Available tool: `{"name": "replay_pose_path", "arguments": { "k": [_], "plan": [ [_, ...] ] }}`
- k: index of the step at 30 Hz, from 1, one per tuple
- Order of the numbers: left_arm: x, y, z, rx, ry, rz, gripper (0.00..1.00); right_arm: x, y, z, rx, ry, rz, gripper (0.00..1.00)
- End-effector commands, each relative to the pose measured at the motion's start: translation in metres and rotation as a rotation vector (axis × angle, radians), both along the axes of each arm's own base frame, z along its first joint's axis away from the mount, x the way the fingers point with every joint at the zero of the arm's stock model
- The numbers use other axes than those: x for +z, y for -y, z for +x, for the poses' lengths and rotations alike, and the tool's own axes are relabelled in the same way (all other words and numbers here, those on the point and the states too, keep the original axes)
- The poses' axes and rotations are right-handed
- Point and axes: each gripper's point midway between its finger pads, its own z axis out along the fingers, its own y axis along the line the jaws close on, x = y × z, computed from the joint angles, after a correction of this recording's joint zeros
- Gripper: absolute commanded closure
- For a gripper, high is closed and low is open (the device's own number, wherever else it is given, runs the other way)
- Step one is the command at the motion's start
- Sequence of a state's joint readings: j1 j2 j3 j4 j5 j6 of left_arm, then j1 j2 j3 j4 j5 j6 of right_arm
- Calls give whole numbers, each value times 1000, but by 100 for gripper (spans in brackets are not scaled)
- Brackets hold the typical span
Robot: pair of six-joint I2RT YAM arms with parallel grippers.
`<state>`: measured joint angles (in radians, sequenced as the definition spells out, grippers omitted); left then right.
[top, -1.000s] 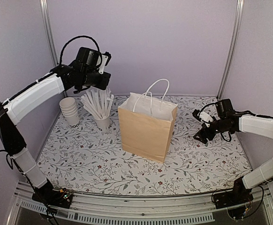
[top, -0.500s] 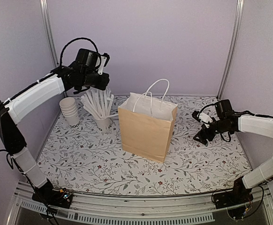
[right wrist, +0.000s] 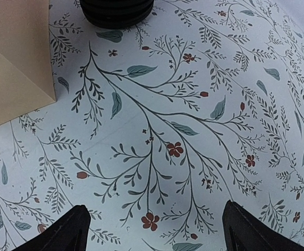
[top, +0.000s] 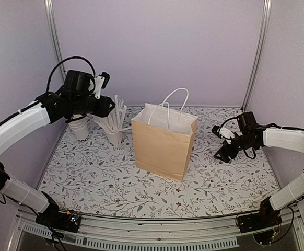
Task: Pack the takeout coffee
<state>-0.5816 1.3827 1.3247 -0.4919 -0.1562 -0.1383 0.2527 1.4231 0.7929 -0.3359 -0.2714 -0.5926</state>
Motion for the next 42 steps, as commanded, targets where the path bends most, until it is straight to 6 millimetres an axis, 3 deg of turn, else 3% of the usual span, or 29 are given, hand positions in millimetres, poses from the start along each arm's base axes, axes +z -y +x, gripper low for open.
{"name": "replay_pose_path", "arguments": {
  "k": [1,7,15,19,31,36,42],
  "plan": [
    [-14,27,-23,-195,9,-31,59,3,-6,2,23,0,1,9],
    [-66,48,-48,-427,40,166,57,0,-8,2,29,-11,2,9],
    [-63,57,-49,-605,297,260,55,-5,-8,1,29,-28,-7,9],
    [-72,59,-40,-637,330,364,55,-3,-10,0,35,-28,-2,9],
    [-88,67,-15,-631,398,460,56,1,-11,-2,45,-18,2,9],
    [-99,71,5,-593,396,506,56,3,-11,-3,48,-14,4,9],
    [-114,70,23,-553,401,554,64,3,-10,-4,45,-15,0,9]
  ]
}}
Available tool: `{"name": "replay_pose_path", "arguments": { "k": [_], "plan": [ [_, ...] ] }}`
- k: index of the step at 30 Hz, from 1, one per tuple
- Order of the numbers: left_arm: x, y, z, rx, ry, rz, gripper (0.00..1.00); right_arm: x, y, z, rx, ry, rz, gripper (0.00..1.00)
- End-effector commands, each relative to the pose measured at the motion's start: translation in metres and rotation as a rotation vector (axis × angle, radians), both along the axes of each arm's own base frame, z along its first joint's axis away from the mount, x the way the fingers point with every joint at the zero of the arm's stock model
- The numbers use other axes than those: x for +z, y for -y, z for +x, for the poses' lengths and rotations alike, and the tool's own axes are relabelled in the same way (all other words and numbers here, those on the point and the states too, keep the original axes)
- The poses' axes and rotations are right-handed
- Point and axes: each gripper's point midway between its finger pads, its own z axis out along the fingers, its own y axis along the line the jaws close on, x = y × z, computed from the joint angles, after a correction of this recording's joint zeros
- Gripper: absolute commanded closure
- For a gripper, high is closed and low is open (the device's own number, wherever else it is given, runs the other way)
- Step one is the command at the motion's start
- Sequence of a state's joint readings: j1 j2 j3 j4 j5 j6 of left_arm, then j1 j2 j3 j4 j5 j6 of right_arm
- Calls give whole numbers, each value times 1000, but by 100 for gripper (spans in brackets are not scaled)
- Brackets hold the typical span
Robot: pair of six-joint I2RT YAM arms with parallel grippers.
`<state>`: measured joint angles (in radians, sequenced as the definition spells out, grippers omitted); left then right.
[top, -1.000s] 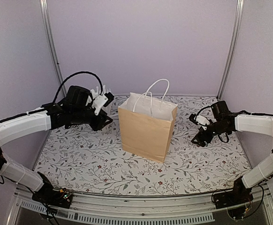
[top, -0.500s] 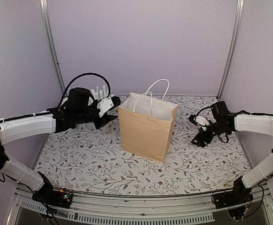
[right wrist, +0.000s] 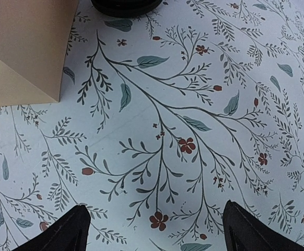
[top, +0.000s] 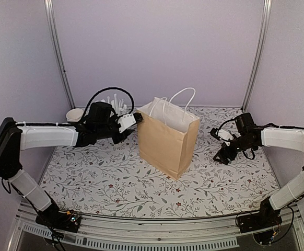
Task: Pack the takeout coffee
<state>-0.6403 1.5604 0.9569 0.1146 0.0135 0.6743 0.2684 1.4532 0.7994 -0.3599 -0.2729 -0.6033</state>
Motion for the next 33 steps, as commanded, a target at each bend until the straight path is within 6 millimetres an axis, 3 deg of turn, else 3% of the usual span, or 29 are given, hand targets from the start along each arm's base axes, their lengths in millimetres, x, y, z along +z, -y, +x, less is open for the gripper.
{"name": "replay_pose_path", "arguments": {
  "k": [1,6,14,17,20,22,30,33],
  "plan": [
    [2,1,19,29,55,24,66,13,-6,2,20,25,16,9],
    [7,-5,29,108,63,6,83,13,-6,2,20,27,15,8],
    [12,-13,35,172,84,-7,89,11,-5,1,22,14,13,8],
    [10,-10,33,154,75,-11,81,11,-5,1,22,14,14,8],
    [8,-9,38,172,77,-8,64,11,-5,0,23,13,14,8],
    [8,-8,41,179,73,-9,60,10,-6,0,25,11,14,8],
    [-7,6,50,152,58,1,60,9,-5,-1,25,5,12,8],
    [-10,8,55,161,66,2,65,8,-5,-1,24,3,9,8]
  ]
}}
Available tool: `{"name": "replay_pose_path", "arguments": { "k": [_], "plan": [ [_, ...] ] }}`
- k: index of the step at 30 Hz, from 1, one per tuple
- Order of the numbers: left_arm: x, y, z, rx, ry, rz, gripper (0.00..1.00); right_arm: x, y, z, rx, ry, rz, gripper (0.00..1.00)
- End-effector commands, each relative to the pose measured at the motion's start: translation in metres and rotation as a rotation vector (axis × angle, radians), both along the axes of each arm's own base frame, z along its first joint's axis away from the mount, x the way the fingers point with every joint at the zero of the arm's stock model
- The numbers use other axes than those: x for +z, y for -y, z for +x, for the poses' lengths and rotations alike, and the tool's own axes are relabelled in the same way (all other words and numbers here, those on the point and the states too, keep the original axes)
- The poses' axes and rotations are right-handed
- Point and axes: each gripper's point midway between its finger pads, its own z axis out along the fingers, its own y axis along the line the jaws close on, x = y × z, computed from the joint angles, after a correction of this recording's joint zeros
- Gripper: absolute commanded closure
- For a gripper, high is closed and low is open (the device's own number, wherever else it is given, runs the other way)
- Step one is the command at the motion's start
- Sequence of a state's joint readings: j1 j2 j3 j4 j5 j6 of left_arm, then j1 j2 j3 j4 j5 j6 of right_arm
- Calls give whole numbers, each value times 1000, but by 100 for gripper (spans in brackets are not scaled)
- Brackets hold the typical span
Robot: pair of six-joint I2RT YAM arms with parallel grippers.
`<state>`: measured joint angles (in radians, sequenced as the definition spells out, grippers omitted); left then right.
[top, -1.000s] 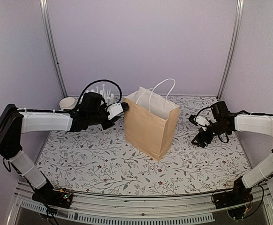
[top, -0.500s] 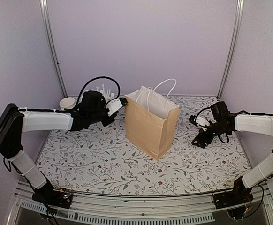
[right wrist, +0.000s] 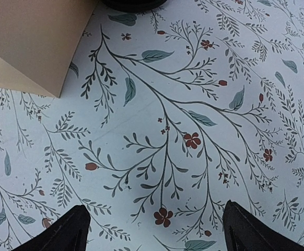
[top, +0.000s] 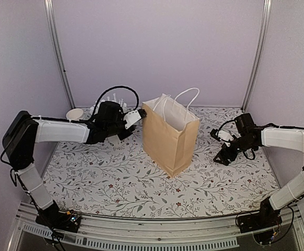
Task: Pack the takeout coffee
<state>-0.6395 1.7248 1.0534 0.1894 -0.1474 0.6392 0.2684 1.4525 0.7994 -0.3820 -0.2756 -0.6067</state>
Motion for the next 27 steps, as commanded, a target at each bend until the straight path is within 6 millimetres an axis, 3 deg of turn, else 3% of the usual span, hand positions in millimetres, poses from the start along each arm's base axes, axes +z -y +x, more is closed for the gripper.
{"name": "replay_pose_path", "arguments": {
  "k": [1,6,12,17,27],
  "plan": [
    [6,10,12,8,40,-25,68,10,-6,3,20,22,15,8],
    [9,10,12,23,60,-36,85,9,-5,3,18,20,11,8],
    [45,-2,0,51,107,-78,100,7,-6,3,20,12,12,8],
    [96,-17,-15,79,180,-175,100,6,-6,3,22,5,12,8],
    [248,-26,-76,-45,265,-610,100,4,-7,2,25,-2,11,8]
  ]
}}
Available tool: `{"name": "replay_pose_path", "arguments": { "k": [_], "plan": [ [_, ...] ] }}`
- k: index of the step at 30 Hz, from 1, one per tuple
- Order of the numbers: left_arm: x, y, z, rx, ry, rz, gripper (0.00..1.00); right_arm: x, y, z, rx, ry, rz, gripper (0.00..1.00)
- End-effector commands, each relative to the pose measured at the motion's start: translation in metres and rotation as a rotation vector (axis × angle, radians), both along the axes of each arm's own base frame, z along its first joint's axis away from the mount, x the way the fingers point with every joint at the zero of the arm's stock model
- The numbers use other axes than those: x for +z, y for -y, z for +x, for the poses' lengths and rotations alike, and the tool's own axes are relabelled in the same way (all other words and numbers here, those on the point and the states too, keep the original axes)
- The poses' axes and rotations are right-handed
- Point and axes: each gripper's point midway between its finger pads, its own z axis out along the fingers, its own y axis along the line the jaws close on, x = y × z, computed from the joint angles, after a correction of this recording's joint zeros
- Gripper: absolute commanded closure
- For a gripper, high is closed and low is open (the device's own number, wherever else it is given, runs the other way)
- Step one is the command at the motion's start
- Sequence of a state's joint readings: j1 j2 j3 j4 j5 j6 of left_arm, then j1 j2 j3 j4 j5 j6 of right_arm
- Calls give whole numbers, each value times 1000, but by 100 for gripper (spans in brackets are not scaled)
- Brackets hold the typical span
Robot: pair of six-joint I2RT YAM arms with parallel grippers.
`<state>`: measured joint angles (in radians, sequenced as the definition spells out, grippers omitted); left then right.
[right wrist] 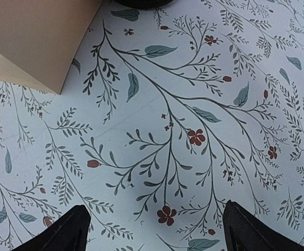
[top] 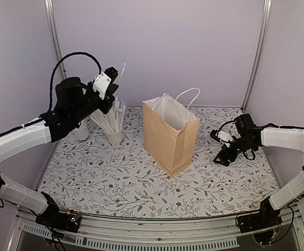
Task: Pack the takeout coffee
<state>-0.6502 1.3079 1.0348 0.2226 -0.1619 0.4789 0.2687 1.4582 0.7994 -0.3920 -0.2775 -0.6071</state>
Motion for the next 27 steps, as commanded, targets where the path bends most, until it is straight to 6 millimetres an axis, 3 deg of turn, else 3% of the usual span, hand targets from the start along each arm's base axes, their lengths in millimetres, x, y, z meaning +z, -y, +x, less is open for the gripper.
{"name": "replay_pose_path", "arguments": {
  "k": [1,4,6,13,18,26,27],
  "plan": [
    [73,8,-38,-157,33,-259,100,7,-7,5,22,14,13,8],
    [117,17,-72,-312,76,-409,100,8,-7,5,21,16,13,8],
    [136,33,-93,-442,71,-478,100,8,-6,5,21,16,12,8],
    [166,99,-142,-705,50,-593,100,8,-6,4,21,15,10,8],
    [142,148,-128,-694,6,-574,100,8,-6,4,22,17,10,8],
    [93,190,-84,-545,-35,-539,100,8,-6,3,25,15,8,8],
    [86,195,-80,-538,-48,-529,96,6,-5,3,24,11,5,8]
  ]
}}
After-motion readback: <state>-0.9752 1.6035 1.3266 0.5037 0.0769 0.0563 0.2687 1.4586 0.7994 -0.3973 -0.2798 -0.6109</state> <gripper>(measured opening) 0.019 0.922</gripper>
